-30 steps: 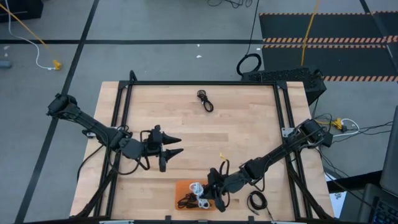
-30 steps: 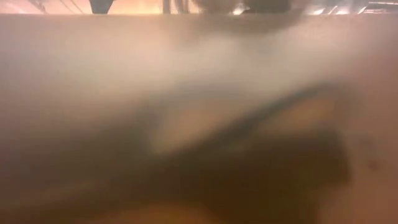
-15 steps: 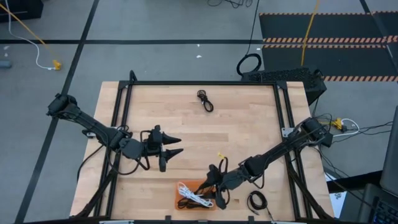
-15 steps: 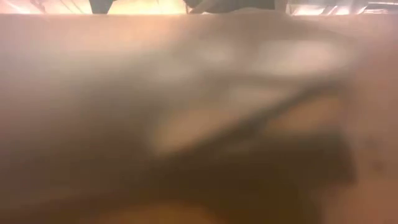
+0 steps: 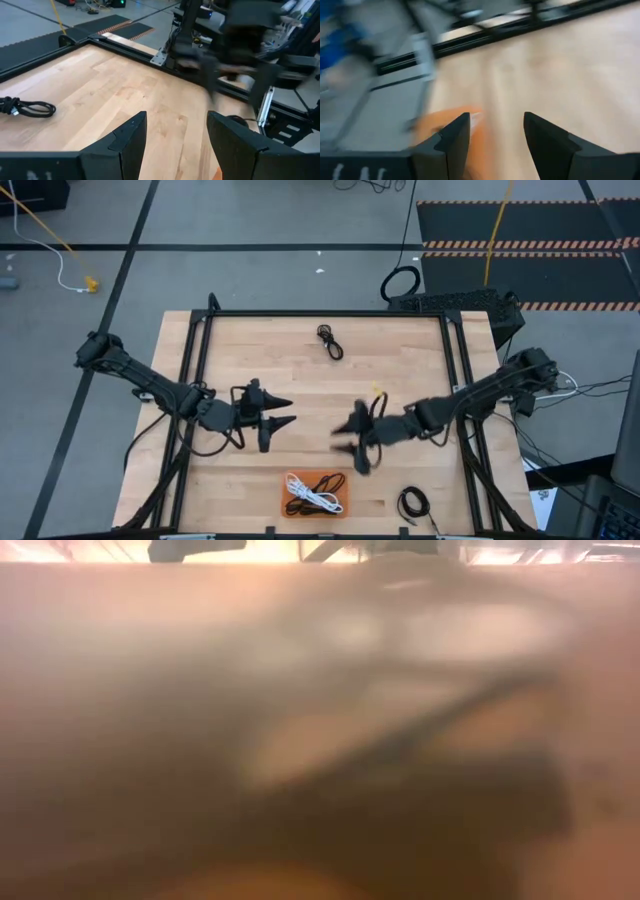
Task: Pick and place USB-C Cables
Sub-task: Put the top center black charger cable into the orange bin
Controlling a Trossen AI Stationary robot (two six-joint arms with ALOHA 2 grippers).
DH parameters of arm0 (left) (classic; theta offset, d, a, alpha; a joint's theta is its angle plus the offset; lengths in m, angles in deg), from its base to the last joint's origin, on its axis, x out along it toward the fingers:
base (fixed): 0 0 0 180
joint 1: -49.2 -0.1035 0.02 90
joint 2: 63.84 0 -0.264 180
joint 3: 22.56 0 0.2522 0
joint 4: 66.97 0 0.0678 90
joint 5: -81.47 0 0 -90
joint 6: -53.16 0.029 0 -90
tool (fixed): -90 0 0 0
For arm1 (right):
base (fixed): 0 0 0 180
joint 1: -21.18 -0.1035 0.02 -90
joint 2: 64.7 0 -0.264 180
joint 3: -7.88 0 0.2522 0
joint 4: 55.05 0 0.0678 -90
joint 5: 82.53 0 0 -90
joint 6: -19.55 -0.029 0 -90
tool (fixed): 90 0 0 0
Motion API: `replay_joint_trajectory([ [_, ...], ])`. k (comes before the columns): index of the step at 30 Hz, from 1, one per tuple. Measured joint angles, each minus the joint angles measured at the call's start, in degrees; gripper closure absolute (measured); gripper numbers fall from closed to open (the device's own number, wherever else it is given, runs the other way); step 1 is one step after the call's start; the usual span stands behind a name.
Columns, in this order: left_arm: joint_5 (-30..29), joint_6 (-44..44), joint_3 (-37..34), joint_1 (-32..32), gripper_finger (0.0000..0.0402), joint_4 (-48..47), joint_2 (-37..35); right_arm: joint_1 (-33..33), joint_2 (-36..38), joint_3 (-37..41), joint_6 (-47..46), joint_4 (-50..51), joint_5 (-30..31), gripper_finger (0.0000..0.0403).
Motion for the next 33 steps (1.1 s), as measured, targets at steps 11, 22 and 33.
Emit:
replay_joint_trajectory([
  [11, 0.06, -0.05, 0.00, -3.62, 0.0195, -2.02, 0.00, 18.59, 1.00, 10.56, -6.94, 1.62, -2.11, 0.0226],
  [22, 14.28, 5.80, -0.09, -22.26, 0.0195, -4.02, 6.52, 23.34, 2.92, 11.60, 3.37, 3.73, -6.20, 0.0226],
  [33, 23.06, 3.08, 0.05, -38.44, 0.0195, -2.08, 10.20, 26.02, 3.17, 13.68, 4.78, 7.98, -5.31, 0.0226],
])
